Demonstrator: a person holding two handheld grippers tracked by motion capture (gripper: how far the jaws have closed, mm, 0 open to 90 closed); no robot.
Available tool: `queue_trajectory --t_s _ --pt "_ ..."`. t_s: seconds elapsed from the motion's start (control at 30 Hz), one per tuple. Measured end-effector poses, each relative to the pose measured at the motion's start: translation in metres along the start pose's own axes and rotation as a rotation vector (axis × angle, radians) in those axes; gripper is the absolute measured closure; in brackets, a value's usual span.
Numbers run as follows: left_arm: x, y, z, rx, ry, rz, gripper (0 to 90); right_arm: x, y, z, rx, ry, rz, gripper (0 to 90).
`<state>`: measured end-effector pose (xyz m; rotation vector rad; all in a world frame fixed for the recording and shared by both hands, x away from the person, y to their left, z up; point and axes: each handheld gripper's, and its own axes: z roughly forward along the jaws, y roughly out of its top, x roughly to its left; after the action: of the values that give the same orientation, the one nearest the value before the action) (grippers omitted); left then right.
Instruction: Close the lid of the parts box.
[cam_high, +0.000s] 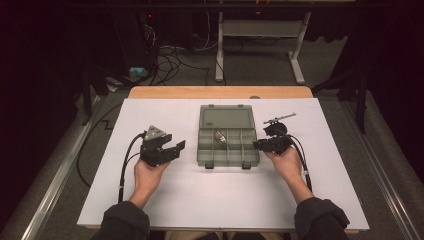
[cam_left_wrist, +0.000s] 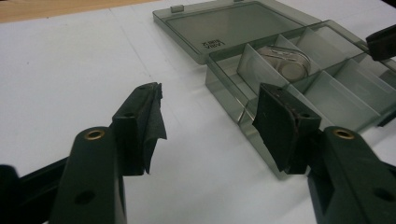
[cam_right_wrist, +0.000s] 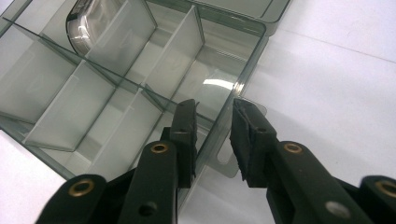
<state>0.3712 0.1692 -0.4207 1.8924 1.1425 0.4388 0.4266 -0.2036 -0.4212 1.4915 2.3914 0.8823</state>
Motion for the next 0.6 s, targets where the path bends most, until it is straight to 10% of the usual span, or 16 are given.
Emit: queue_trajectory --t_s 0.6 --pt "0.000 0.047 0.050 0.060 -0.029 -0.005 46.4 0.001 0.000 0.000 0.000 -0.019 -0.021 74.5"
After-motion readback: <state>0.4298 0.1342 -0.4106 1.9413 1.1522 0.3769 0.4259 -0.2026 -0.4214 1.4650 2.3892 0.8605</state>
